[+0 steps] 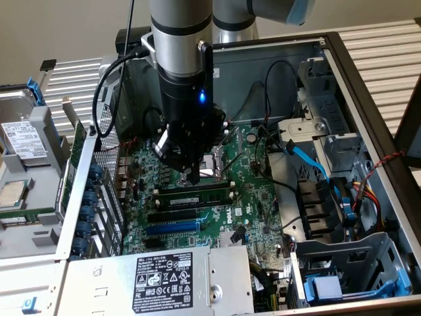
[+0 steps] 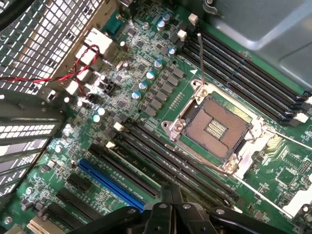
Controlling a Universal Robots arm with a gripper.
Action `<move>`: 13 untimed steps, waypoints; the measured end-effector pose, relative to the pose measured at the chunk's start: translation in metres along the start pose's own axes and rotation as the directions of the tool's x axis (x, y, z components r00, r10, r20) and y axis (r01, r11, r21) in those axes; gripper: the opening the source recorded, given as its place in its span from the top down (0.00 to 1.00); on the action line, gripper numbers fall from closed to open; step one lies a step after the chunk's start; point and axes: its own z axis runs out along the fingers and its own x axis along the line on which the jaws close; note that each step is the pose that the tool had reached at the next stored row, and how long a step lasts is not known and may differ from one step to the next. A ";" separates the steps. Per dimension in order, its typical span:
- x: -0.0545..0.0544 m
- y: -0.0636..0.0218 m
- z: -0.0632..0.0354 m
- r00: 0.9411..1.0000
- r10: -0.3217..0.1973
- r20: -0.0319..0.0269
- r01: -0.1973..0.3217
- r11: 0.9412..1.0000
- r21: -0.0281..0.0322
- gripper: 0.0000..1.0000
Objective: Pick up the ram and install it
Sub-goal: 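Press down the ram until it locks into place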
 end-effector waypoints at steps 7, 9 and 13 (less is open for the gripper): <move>0.000 0.0000 0.0000 0.997 0.075 -0.006 -0.075 0.997 0.010 0.90; 0.000 0.0000 0.0000 0.995 0.096 -0.007 -0.096 0.995 0.013 0.90; 0.000 0.0000 0.0000 0.990 0.139 -0.010 -0.139 0.990 0.019 0.90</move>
